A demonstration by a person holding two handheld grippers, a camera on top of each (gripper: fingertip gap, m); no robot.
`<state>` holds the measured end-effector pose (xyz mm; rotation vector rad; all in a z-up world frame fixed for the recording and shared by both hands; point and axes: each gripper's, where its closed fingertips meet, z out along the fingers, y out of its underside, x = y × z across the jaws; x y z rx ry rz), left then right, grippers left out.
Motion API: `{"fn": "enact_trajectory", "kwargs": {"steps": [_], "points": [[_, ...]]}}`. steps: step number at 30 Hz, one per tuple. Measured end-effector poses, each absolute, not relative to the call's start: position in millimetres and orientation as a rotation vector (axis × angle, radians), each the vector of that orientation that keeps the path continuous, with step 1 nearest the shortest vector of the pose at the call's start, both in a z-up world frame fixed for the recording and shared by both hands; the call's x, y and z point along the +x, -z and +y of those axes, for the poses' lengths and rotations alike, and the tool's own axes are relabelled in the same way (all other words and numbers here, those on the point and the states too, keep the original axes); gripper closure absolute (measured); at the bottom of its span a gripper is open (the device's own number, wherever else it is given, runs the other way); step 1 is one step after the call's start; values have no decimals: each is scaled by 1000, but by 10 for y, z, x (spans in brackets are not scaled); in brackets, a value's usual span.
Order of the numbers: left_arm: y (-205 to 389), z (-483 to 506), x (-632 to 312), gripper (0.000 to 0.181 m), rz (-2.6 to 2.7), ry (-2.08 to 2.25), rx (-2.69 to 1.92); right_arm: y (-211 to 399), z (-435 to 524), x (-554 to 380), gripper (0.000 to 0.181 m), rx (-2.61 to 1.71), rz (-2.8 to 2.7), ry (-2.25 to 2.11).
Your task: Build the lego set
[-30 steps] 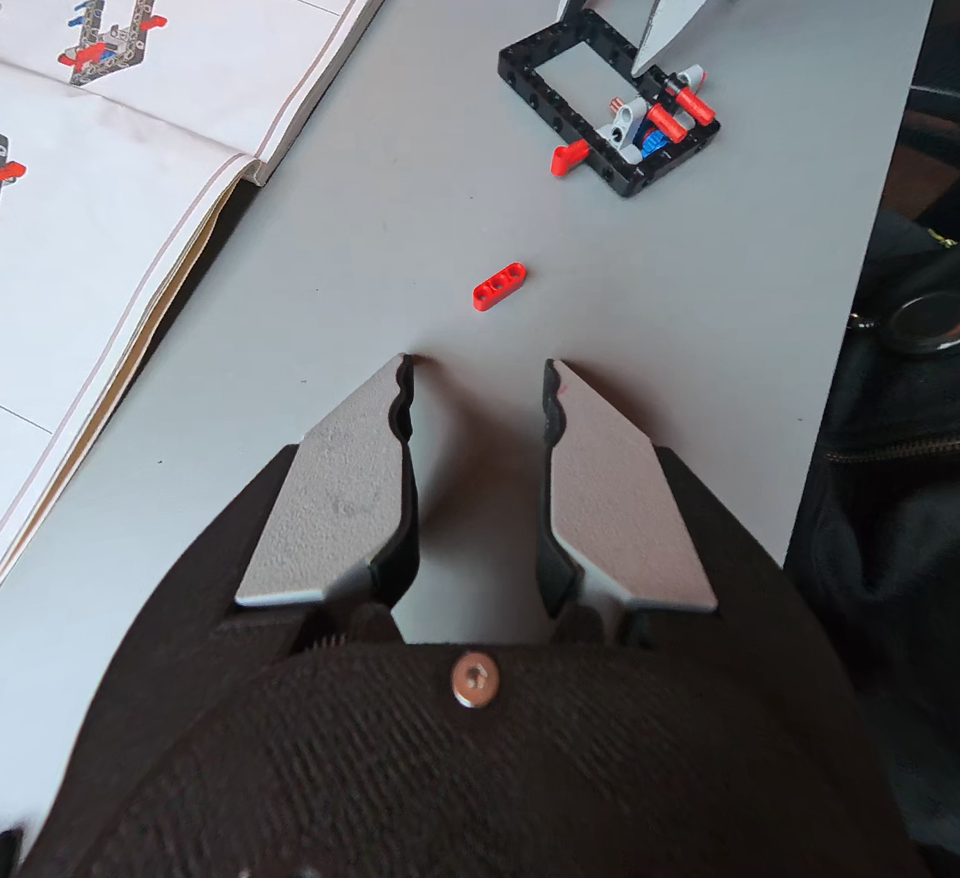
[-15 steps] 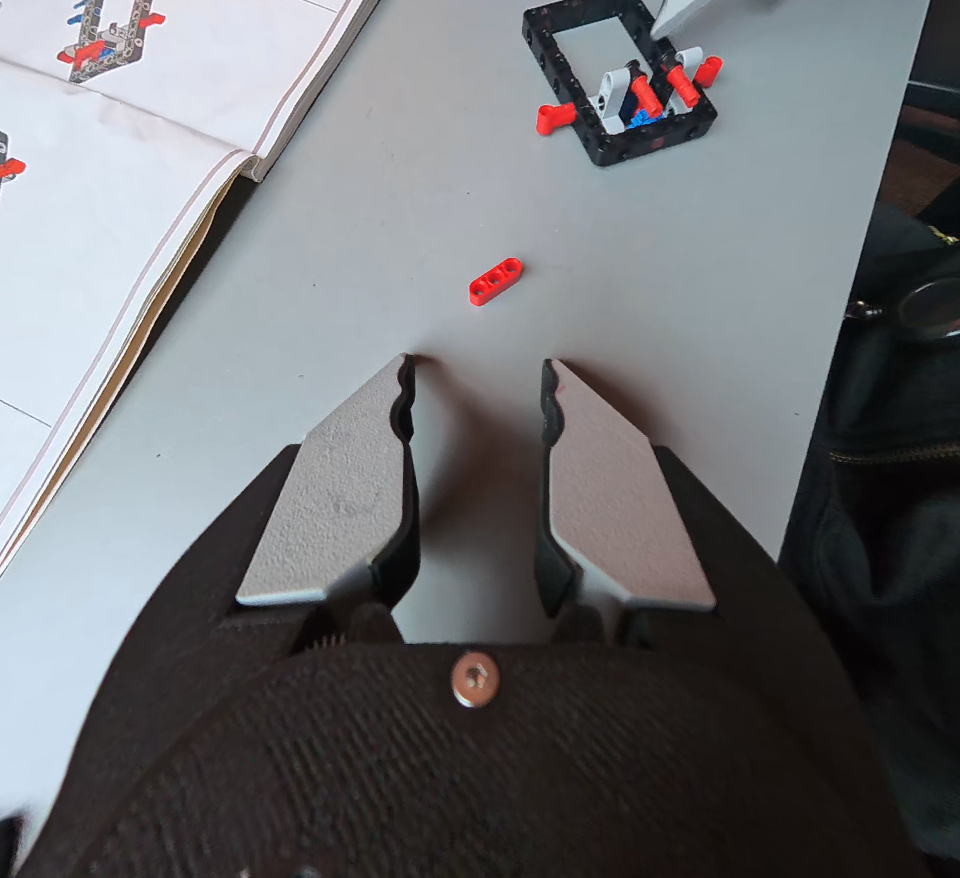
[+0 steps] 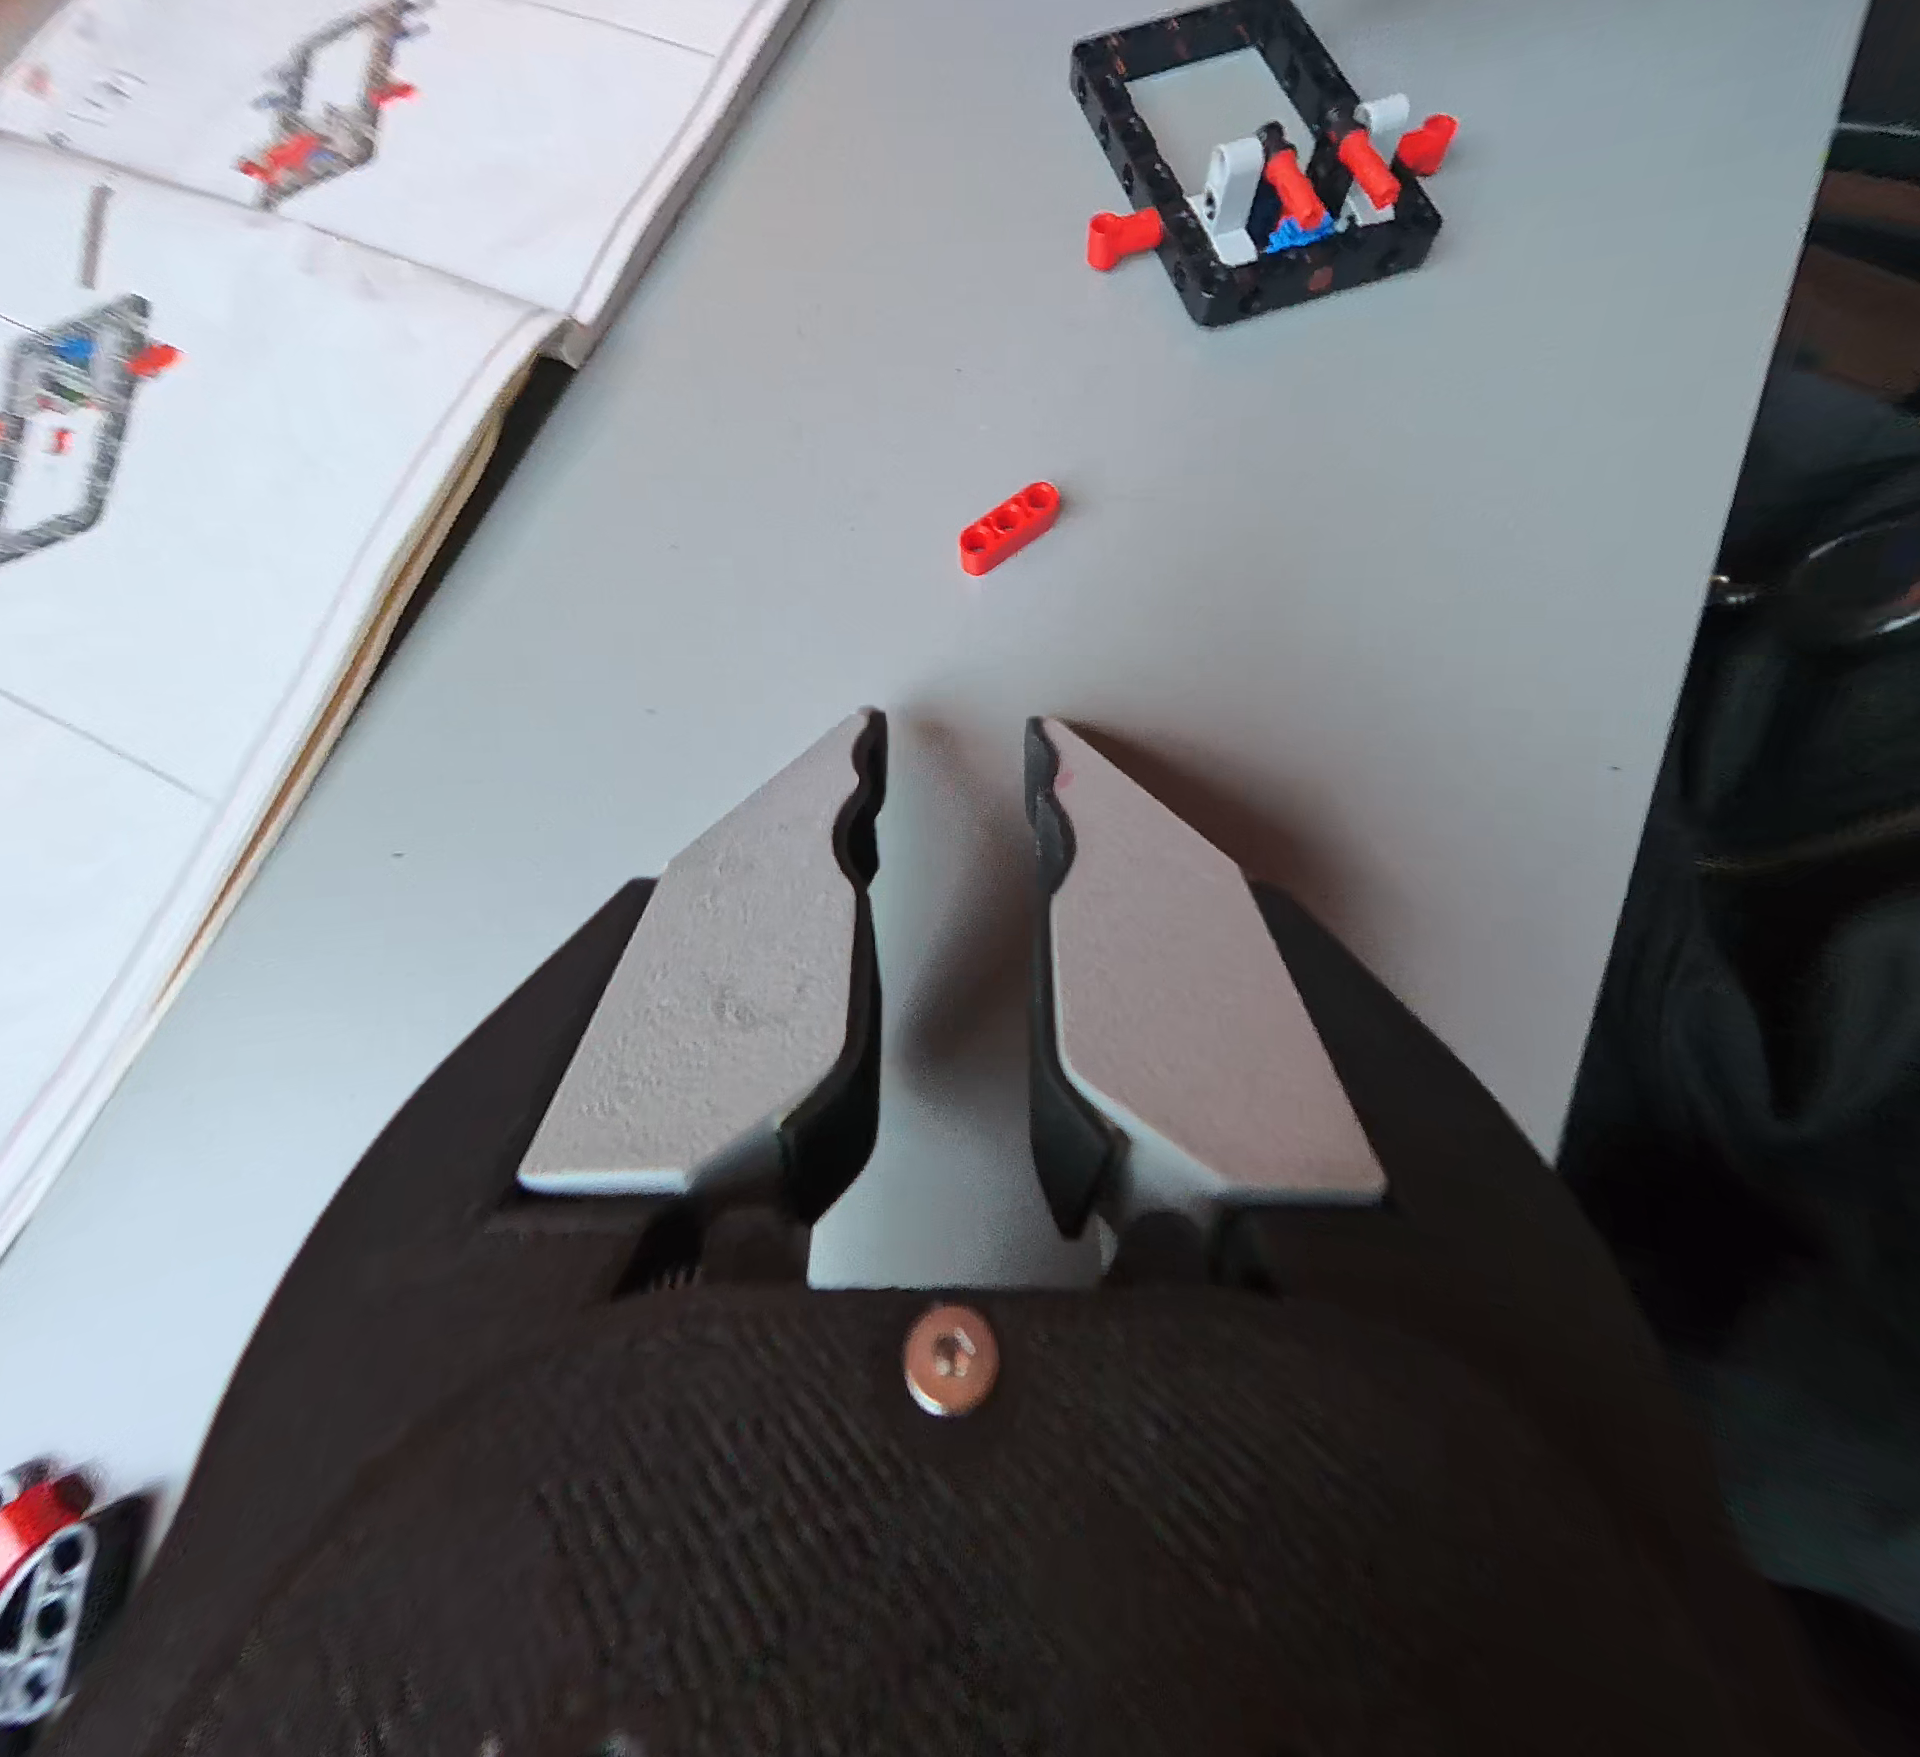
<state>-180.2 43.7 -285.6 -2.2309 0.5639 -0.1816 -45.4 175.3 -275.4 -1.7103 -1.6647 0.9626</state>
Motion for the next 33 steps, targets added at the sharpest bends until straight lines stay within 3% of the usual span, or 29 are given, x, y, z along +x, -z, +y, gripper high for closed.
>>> {"fn": "enact_trajectory", "kwargs": {"steps": [9, 33], "points": [[2800, 504, -1926, 156, 543, 76, -2189, 2453, 2351, -626, 146, -1580, -1453, -994], [2665, 665, -2127, 162, 426, 142, -2131, 2391, 2472, -831, 143, -1523, -1453, -1026]]}}
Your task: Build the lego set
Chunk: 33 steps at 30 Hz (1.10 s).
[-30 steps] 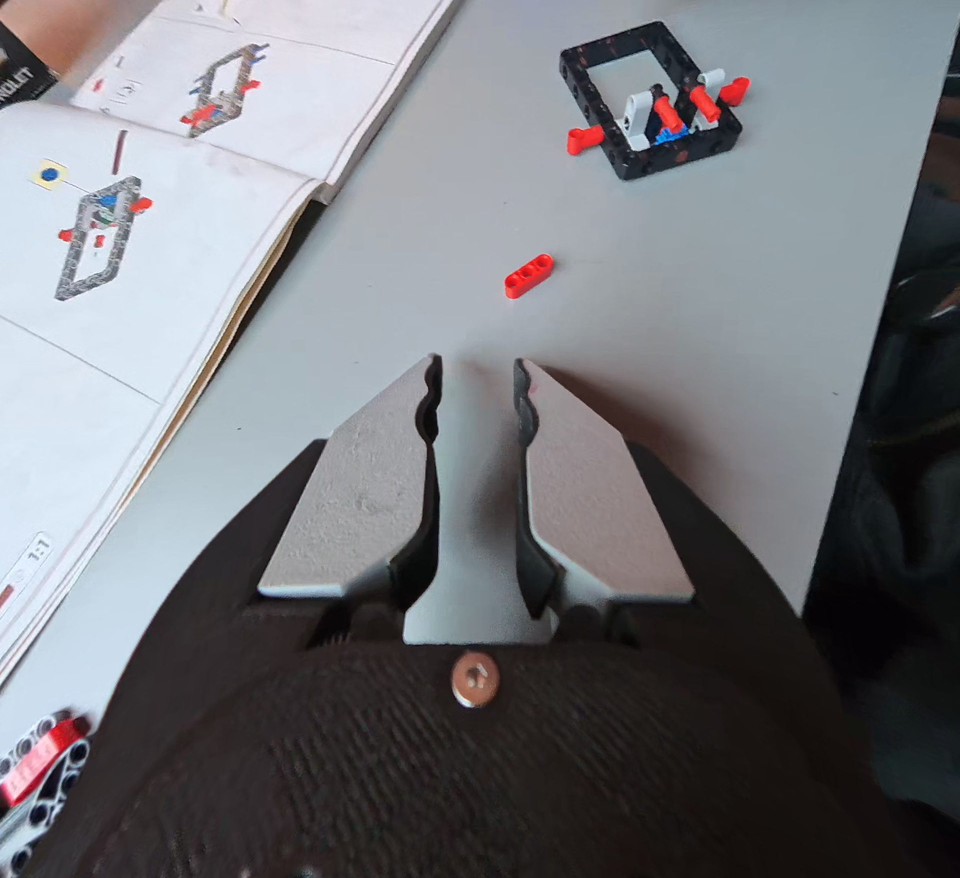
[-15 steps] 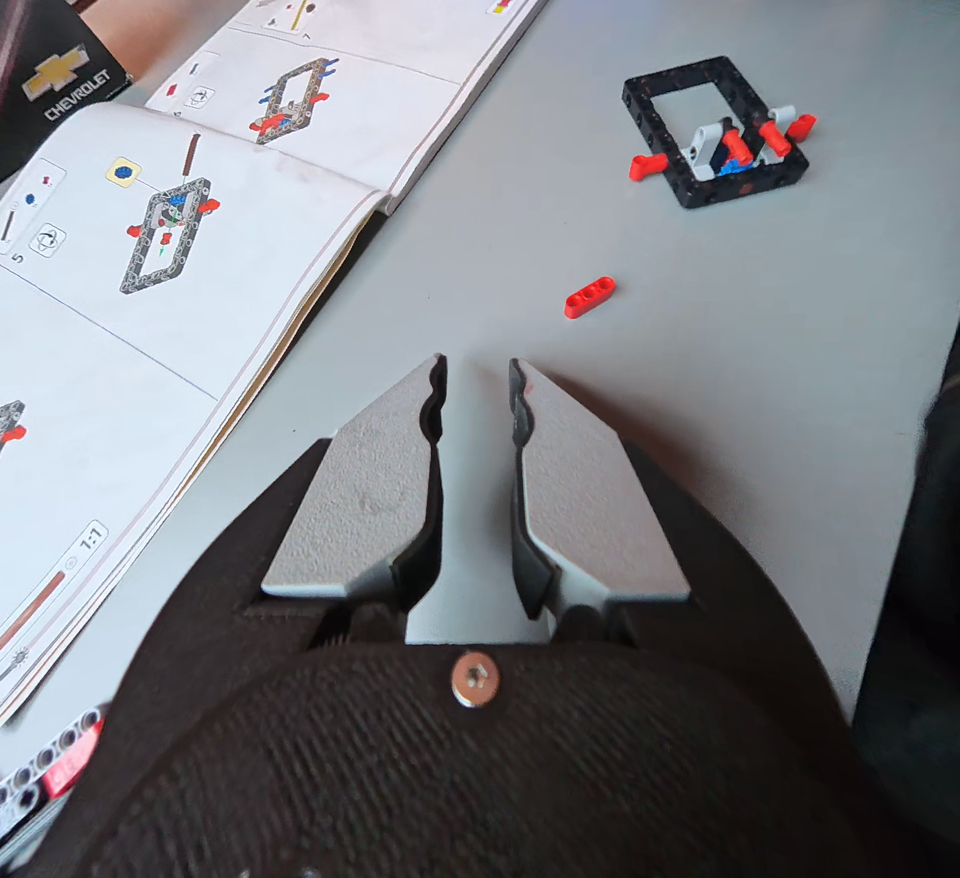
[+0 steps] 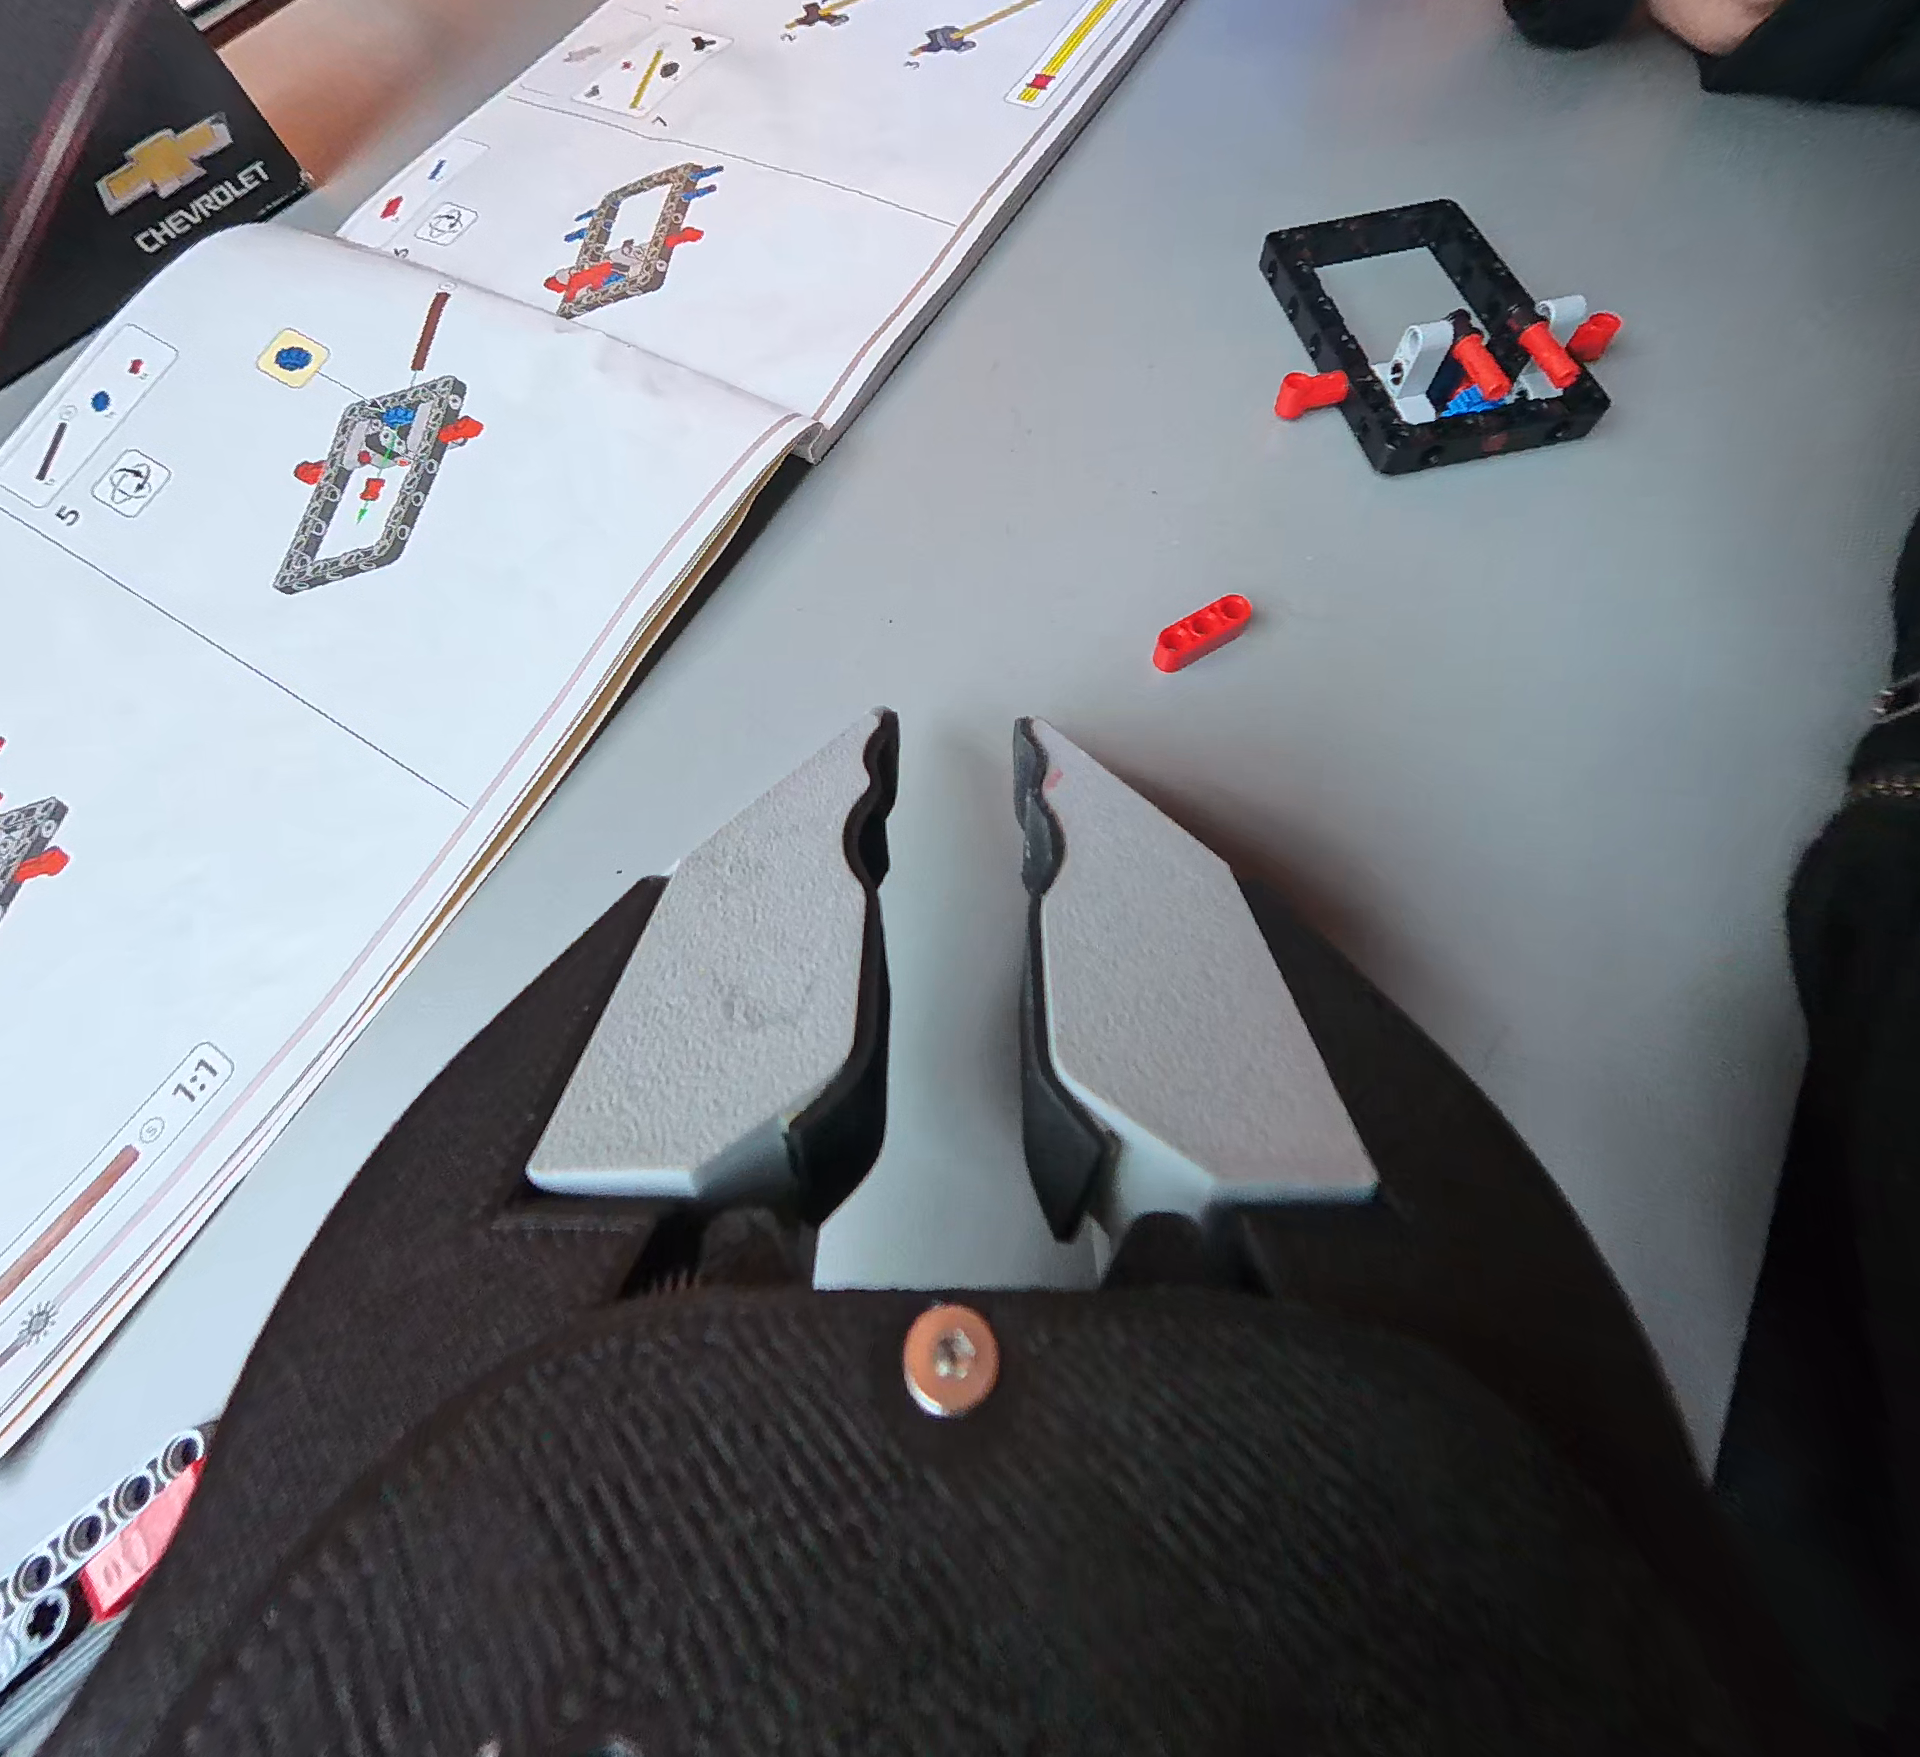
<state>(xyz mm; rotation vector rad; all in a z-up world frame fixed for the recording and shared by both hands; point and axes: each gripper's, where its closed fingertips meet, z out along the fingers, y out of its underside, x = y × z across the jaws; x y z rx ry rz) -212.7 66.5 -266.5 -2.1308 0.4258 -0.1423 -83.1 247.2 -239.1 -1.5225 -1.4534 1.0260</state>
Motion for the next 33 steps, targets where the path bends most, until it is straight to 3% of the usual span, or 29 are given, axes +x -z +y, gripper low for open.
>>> {"fn": "enact_trajectory", "kwargs": {"steps": [13, 22, 33], "points": [[2633, 672, -2138, 160, 430, 120, -2107, 2356, 2437, -830, 143, -1493, -1456, -1050], [2578, 667, -2160, 156, 427, 62, -2068, 2290, 2387, -833, 129, -1452, -1437, -1060], [2591, 676, -2176, 156, 421, 61, -2077, 2193, 2381, -821, 125, -1418, -1404, -1088]]}}
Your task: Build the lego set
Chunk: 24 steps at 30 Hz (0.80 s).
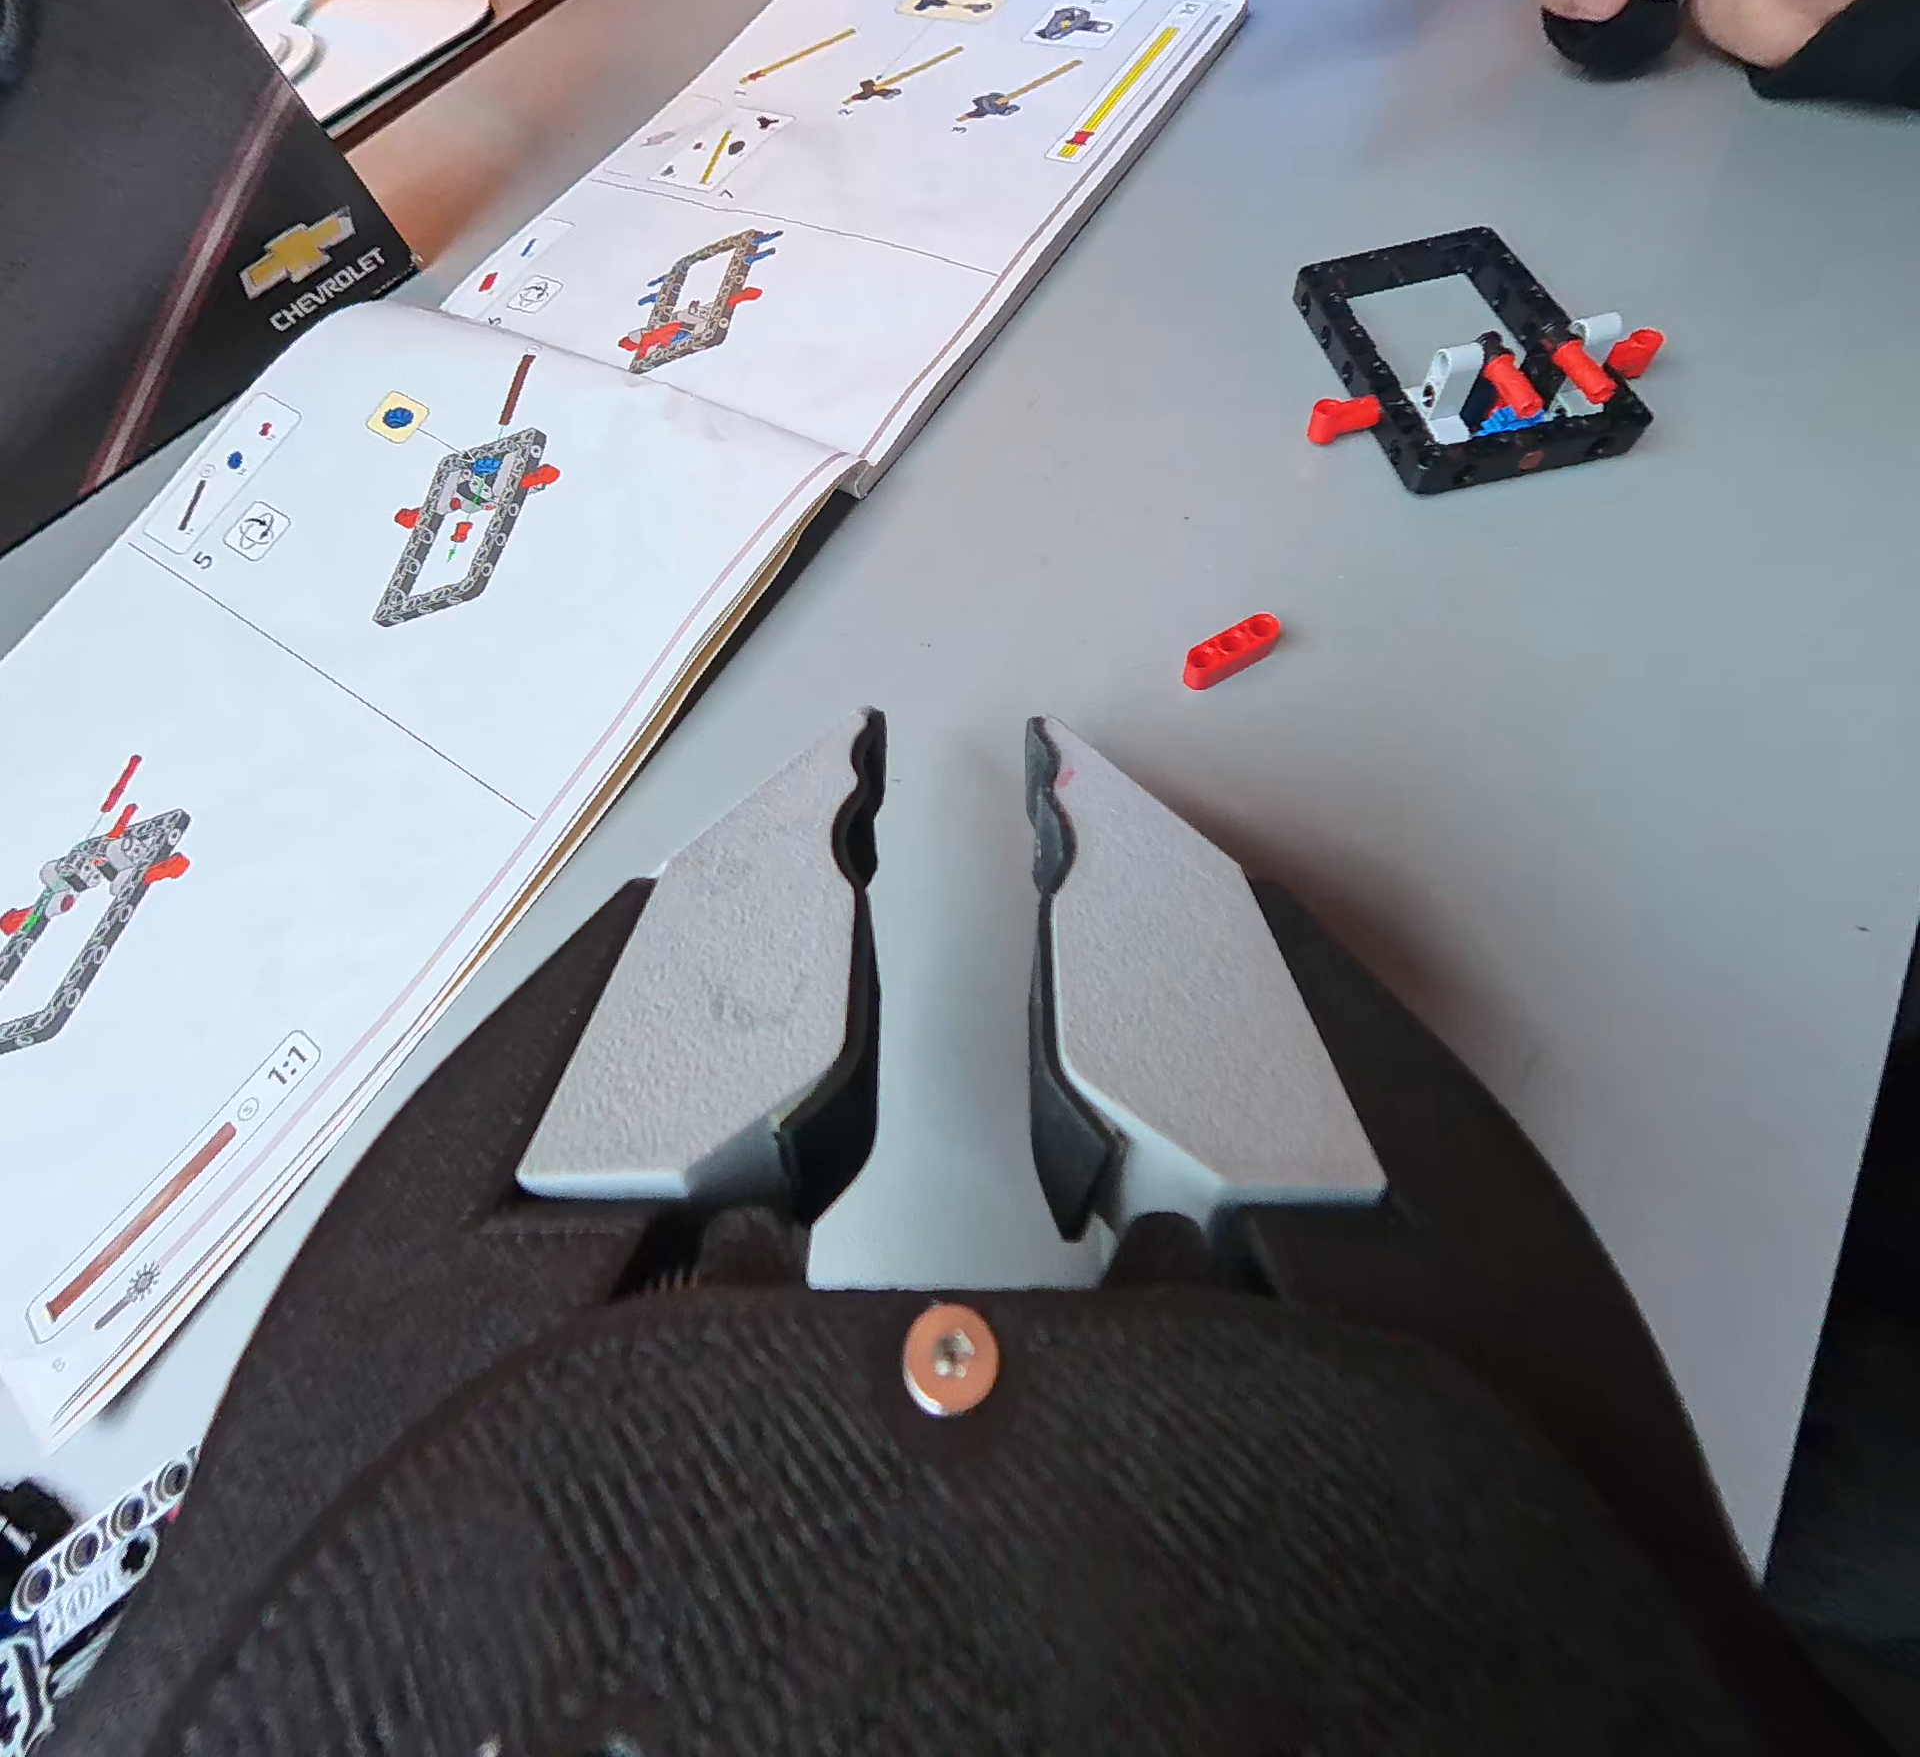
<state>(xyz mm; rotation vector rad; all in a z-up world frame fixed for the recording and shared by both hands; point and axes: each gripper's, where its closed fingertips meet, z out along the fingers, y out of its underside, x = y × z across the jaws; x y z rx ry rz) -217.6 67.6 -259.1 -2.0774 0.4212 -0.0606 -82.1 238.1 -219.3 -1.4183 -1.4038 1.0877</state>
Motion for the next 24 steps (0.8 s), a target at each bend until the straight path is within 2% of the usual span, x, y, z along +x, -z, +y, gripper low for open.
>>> {"fn": "enact_trajectory", "kwargs": {"steps": [24], "points": [[2605, 712, -2162, 157, 419, 72, -2076, 2292, 2412, -851, 130, -1461, -1427, -1071]]}}
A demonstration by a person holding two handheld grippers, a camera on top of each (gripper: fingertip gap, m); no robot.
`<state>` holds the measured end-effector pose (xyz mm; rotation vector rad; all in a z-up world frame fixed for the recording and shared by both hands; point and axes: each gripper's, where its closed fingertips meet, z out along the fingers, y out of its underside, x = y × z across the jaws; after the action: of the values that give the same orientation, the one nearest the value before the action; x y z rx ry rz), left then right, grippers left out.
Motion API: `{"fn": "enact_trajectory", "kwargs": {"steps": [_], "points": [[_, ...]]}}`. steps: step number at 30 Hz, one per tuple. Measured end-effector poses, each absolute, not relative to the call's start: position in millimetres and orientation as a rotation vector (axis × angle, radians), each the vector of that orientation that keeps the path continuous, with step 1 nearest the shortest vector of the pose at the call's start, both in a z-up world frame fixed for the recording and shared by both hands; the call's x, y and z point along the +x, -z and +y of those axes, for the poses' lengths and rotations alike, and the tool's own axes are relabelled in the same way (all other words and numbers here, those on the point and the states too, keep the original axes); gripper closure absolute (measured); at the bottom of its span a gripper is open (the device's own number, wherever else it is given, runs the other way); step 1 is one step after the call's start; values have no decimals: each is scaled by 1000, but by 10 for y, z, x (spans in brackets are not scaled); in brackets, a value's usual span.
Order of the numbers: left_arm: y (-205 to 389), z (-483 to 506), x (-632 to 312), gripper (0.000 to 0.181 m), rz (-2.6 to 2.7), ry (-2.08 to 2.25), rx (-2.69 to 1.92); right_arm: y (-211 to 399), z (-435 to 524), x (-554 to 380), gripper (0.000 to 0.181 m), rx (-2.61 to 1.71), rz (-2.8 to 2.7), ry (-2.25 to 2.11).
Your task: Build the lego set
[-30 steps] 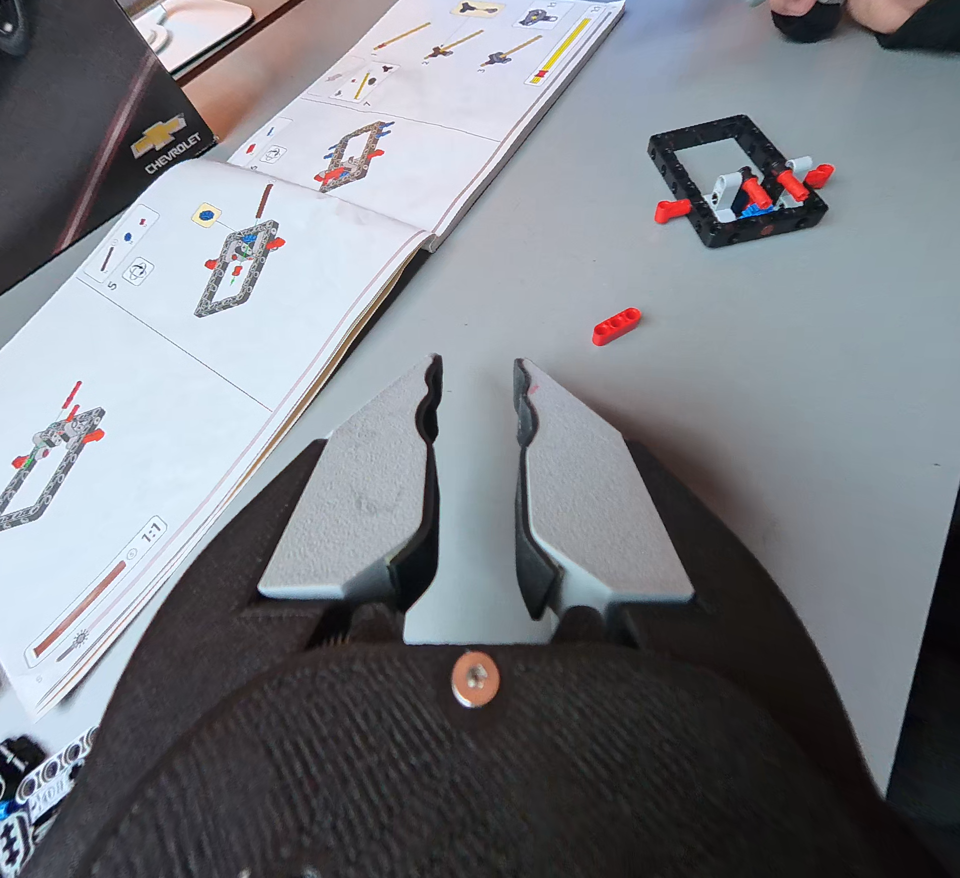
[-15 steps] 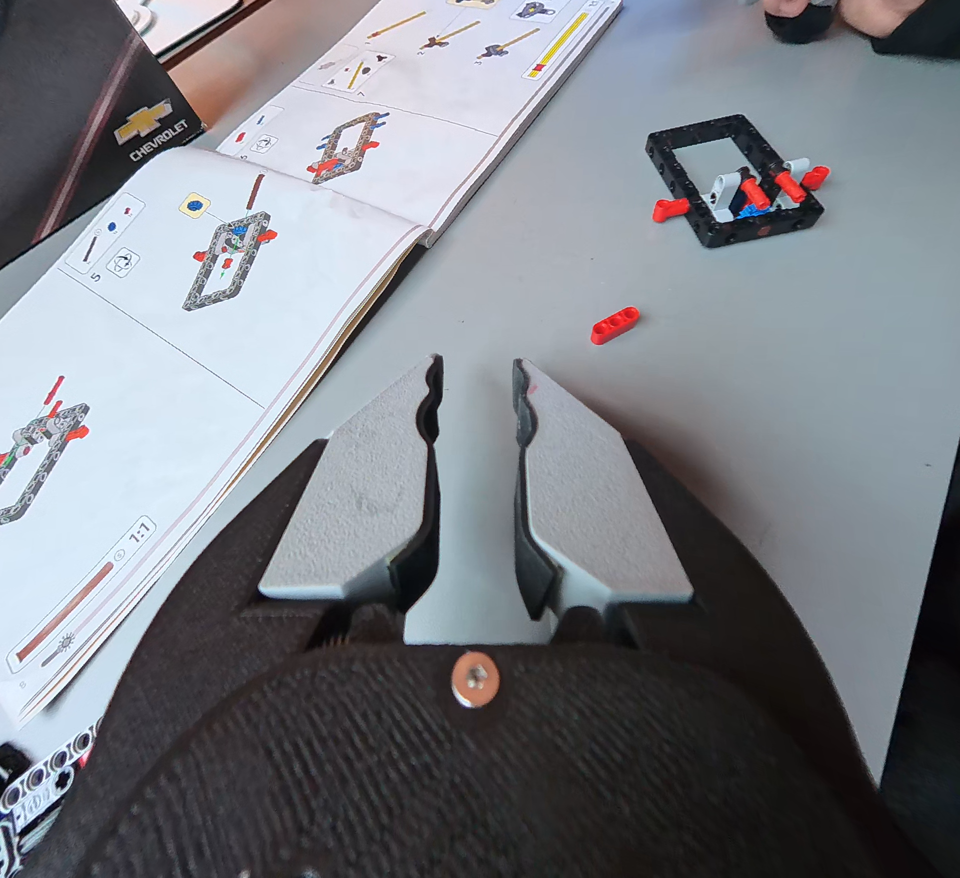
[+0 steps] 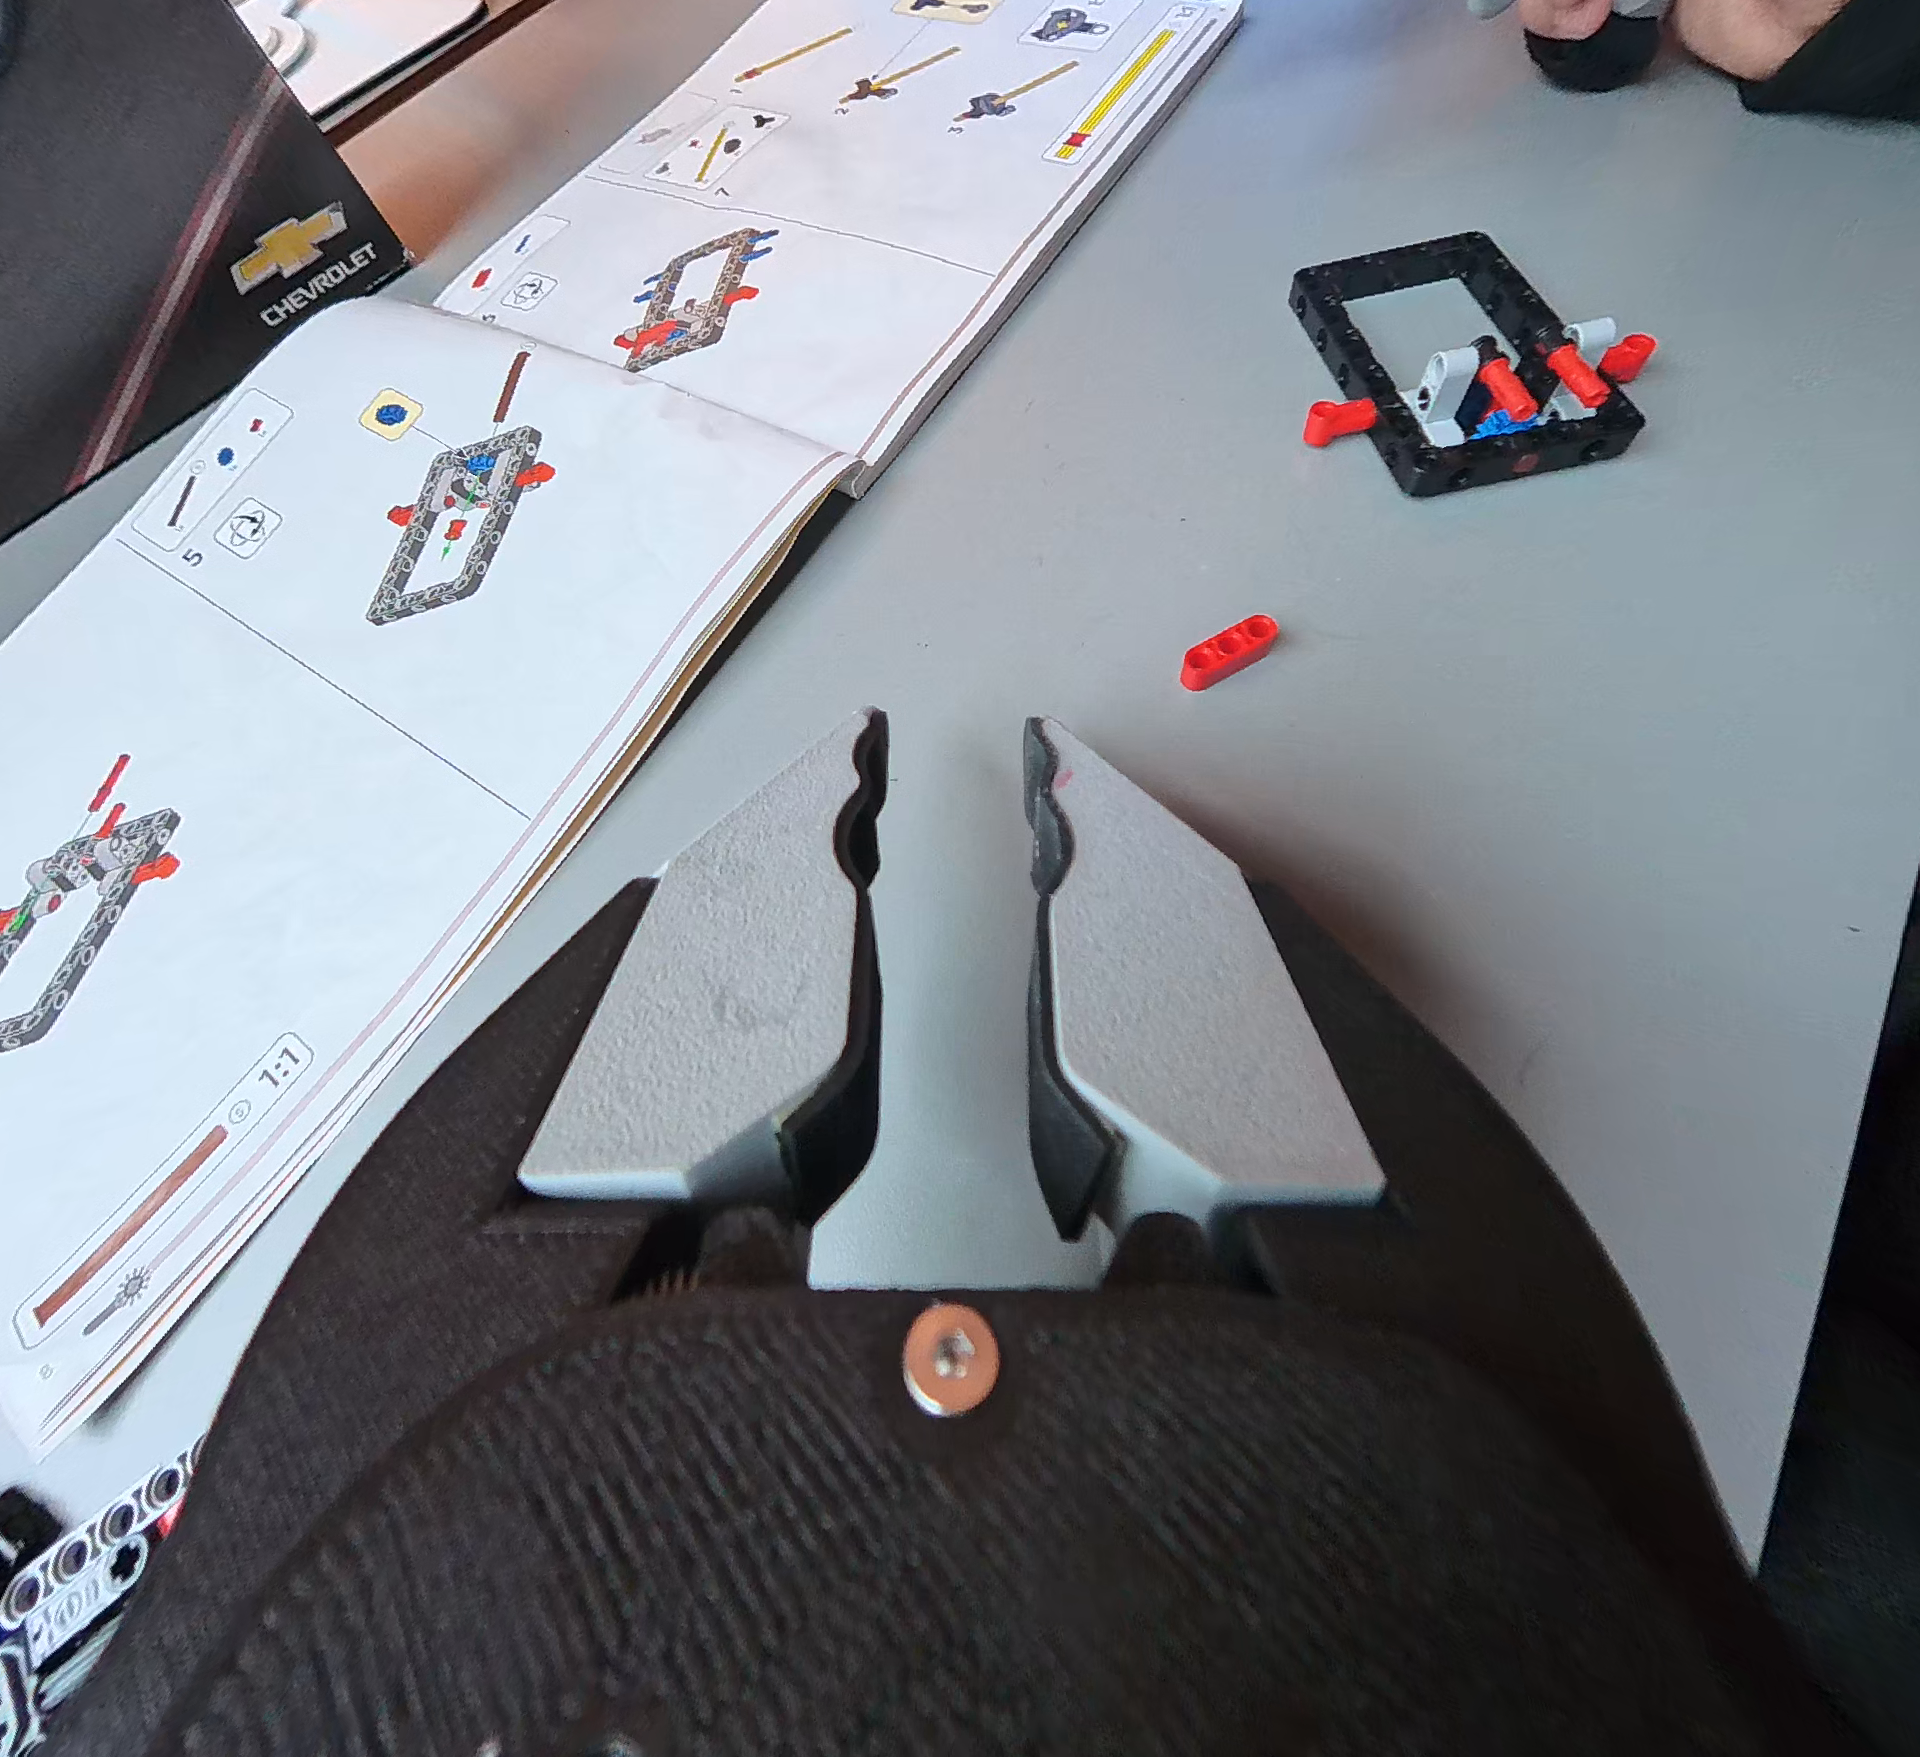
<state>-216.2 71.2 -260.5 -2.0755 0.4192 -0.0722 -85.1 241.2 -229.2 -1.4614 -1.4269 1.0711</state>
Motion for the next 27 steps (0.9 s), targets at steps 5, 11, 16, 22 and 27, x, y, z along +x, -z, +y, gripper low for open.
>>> {"fn": "enact_trajectory", "kwargs": {"steps": [5, 11, 16, 22, 27], "points": [[2599, 711, -2160, 157, 415, 76, -2073, 2296, 2409, -851, 131, -1462, -1429, -1071], [2601, 708, -2161, 158, 415, 78, -2074, 2297, 2408, -852, 132, -1464, -1430, -1076], [2598, 697, -2163, 158, 413, 81, -2073, 2305, 2403, -854, 132, -1464, -1436, -1071], [2567, 685, -2180, 158, 404, 71, -2058, 2305, 2398, -853, 132, -1462, -1440, -1074], [2382, 622, -2460, 153, 263, -114, -1975, 2303, 2397, -851, 134, -1452, -1442, -1051]]}}
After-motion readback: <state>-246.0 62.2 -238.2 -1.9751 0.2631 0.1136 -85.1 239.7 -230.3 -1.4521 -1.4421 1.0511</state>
